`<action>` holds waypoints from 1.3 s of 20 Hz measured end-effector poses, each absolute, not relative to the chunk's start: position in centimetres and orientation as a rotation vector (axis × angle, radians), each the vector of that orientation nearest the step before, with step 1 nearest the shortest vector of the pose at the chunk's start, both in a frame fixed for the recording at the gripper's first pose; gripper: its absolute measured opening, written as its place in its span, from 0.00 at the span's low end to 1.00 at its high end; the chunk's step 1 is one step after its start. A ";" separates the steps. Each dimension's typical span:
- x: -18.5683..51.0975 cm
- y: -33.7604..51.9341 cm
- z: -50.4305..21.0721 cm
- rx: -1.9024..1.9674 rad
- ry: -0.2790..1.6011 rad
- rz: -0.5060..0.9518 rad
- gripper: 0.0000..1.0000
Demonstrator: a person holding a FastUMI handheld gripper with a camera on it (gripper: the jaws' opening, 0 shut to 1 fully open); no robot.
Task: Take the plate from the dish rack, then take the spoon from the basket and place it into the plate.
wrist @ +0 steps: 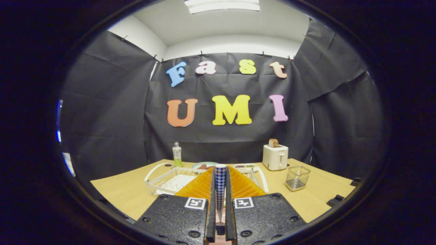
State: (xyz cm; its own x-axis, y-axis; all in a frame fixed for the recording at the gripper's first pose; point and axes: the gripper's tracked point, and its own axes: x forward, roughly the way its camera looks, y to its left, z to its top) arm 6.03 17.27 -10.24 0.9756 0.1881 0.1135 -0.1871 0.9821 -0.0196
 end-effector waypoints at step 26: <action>4.2 11.4 -11.8 -0.019 -0.059 0.177 0.72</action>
State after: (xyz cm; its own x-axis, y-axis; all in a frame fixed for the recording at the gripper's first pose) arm 4.22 11.41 -11.81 0.9827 0.1763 0.0566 -0.1752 0.9842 -0.0240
